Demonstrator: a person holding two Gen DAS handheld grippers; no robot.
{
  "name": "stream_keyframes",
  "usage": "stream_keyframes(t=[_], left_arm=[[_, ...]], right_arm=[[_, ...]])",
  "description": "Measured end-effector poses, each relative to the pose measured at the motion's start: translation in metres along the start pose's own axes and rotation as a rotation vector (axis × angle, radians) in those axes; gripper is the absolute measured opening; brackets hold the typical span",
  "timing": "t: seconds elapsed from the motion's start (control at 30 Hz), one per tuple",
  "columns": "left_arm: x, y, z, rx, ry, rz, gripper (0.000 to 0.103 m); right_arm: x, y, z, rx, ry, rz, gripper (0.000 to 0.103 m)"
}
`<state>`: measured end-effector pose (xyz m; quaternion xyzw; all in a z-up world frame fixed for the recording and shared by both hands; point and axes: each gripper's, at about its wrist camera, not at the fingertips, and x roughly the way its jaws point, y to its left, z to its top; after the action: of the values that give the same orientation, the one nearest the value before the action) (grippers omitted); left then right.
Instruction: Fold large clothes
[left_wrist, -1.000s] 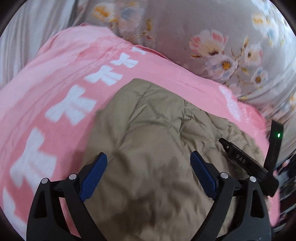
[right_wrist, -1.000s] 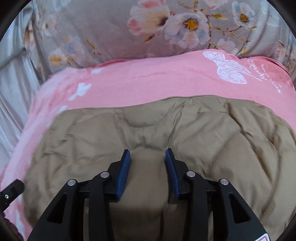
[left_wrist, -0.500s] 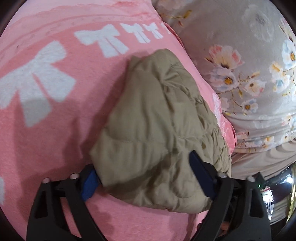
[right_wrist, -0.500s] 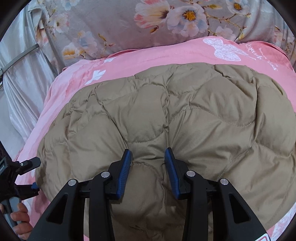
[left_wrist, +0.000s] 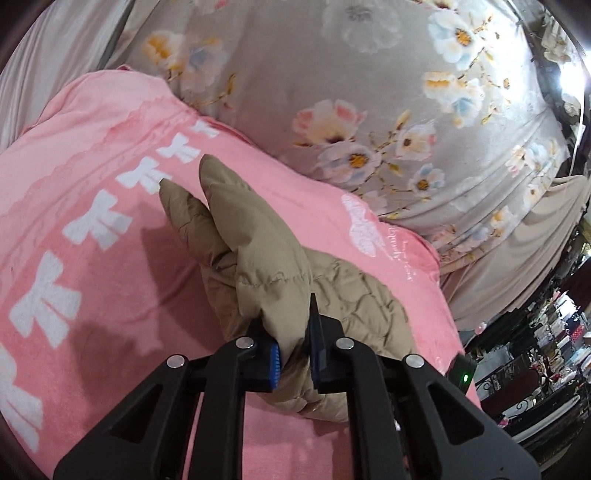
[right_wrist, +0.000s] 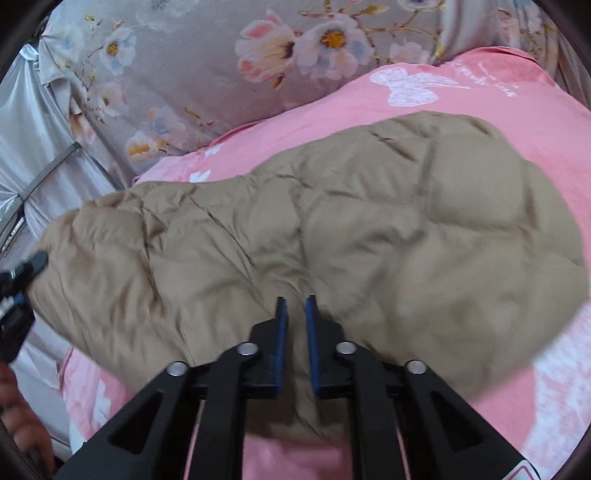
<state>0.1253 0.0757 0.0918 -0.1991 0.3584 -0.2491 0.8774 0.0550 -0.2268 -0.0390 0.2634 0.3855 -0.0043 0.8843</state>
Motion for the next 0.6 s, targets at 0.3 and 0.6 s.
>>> stream_keyframes(t=[0.3,0.6], left_arm=[[-0.036,-0.035,0.005,0.081,-0.074,-0.033,0.007],[-0.001,-0.125,-0.006,0.303,0.016,-0.159,0.007]], right_arm=[[0.041,0.029,-0.046,0.006,0.182,0.145,0.003],[0.009,0.023,-0.048,0.08,0.178,0.303,0.003]])
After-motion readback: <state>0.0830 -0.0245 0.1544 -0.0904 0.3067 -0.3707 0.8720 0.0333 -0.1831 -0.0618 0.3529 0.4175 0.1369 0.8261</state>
